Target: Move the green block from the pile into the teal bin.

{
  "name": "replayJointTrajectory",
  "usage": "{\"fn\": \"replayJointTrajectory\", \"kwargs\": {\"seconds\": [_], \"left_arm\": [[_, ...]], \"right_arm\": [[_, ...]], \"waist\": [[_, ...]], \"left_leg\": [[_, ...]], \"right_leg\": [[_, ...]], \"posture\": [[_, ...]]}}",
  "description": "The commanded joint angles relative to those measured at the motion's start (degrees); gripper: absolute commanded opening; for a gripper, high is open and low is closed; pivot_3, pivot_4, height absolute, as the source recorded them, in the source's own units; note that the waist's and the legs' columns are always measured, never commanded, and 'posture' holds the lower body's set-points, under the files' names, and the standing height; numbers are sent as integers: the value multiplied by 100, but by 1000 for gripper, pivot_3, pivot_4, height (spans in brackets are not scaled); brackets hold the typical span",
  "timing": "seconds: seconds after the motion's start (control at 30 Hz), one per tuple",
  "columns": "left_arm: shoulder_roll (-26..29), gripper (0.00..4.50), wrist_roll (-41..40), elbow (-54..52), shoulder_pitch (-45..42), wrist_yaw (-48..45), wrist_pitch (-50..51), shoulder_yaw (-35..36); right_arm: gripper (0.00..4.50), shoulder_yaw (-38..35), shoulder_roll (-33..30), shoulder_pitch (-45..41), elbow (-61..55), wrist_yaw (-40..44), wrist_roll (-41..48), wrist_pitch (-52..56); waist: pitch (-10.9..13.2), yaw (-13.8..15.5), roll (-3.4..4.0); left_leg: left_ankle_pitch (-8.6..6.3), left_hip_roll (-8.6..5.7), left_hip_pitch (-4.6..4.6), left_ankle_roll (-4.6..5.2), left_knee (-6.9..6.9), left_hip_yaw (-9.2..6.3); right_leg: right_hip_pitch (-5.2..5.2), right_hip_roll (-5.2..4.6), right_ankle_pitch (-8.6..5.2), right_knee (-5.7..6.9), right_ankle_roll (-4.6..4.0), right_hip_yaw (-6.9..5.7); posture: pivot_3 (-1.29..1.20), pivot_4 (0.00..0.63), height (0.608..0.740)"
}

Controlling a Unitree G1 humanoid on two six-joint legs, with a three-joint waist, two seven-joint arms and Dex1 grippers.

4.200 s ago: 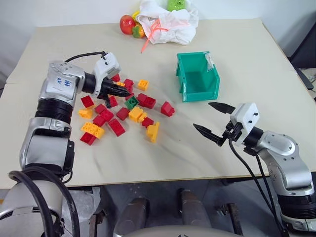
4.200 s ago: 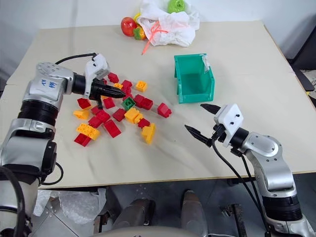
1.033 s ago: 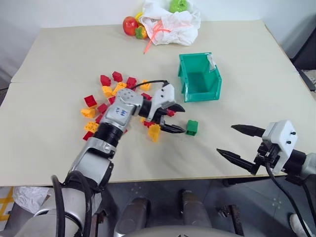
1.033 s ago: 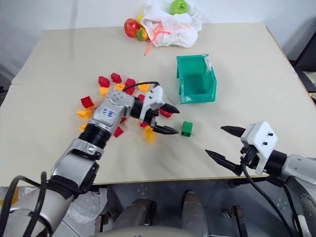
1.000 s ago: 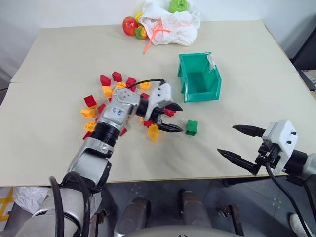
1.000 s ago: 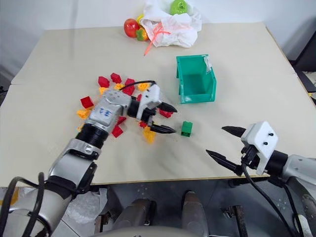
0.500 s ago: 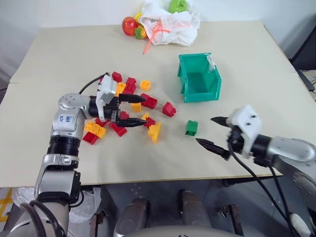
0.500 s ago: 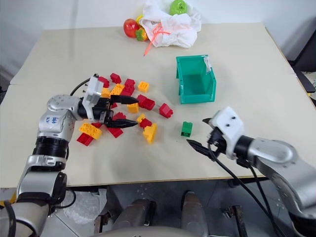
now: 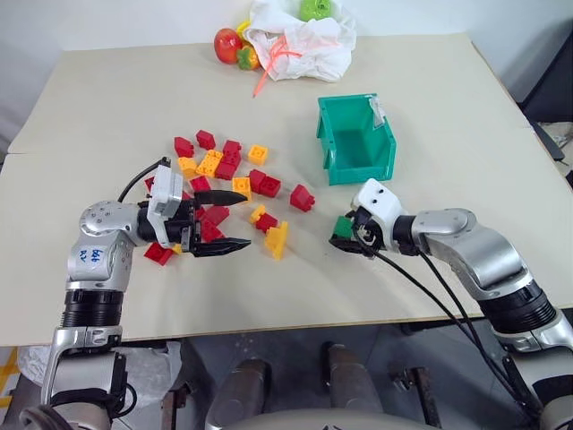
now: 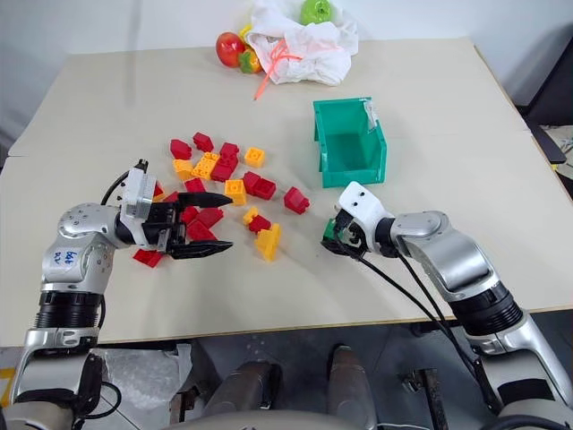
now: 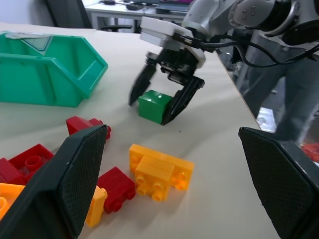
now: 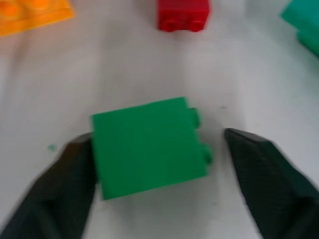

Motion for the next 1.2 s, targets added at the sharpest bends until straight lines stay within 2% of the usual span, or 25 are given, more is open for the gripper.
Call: {"fn": "replayJointTrajectory", "kwargs": {"seconds": [0.03,0.07,0.1,0.23,0.33,0.5,0.6,0.7,0.83,0.93,1.13,1.2], "left_arm": [[97,4500,-153,-292,69,157,20,154],[75,4500,-155,-291,63,217,10,152],[43,4500,-151,-286,44,281,-2,150],[-169,4500,-95,-166,-185,664,-51,125],[-406,4500,90,-5,-479,1178,-88,55],[-616,4500,304,225,-766,1684,-215,-8],[-879,4500,385,512,-1098,2112,-317,-14],[-1007,4500,452,748,-1277,2177,-436,-49],[-1056,4500,486,987,-1391,2192,-571,-63],[-1056,4500,475,1057,-1429,2143,-646,-89],[-858,4500,397,1012,-1378,1901,-605,-83],[-618,4500,191,874,-1286,1694,-208,-1]], "right_arm": [[2576,-287,-132,127,-433,42,-40,90],[2249,-374,-137,155,-525,-5,-47,113],[2129,-483,-121,165,-615,-80,-40,153],[2133,-1053,-10,-9,-947,-511,-39,304],[2133,-1335,27,-470,-789,-835,-251,169],[2133,-1213,132,-1000,-150,-992,-667,-200],[2133,-953,424,-1699,1308,-1307,-1284,-946],[3172,-933,827,-2173,2538,-1228,-1444,-1831],[4477,-1010,1067,-2473,3407,-1224,-1615,-2512],[4477,-1150,1129,-2375,3249,-1143,-1550,-2625],[4477,-1506,772,-1482,1280,-454,-981,-1774],[4477,-1759,481,-934,506,-25,-538,-1433]], "waist": [[0,2,0],[0,3,0],[0,6,0],[0,16,0],[0,20,0],[0,-10,0],[0,-29,0],[0,-29,0],[0,-61,0],[0,-83,0],[-1,-110,2],[-1,-116,2]], "left_leg": [[0,-1,0,0,0,0],[0,-2,0,0,0,0],[0,-2,-1,0,0,0],[0,-2,-2,0,0,0],[0,-3,-2,0,1,0],[-1,1,-1,-2,-6,1],[-2,-1,-2,0,-10,9],[0,-4,-2,3,-3,19],[-1,0,-2,2,-18,18],[-3,-3,-7,6,-19,17],[-4,-6,-85,5,9,10],[-4,-6,-85,5,8,13]], "right_leg": [[0,-1,0,0,0,0],[0,-1,0,0,0,0],[0,-1,0,-1,0,0],[0,-2,0,-5,0,0],[0,-2,0,-8,0,0],[-1,3,0,-5,0,-1],[-5,1,0,-5,0,2],[-6,-3,4,-3,4,4],[-15,0,3,-7,3,-1],[-17,-6,3,-12,3,-9],[-94,-15,4,14,3,-27],[-94,-15,4,13,3,-27]], "posture": [[0,150,740],[0,150,740],[0,150,740],[0,150,740],[0,150,740],[0,150,740],[0,150,740],[0,150,740],[0,150,740],[0,150,740],[0,150,740],[0,150,740]]}}
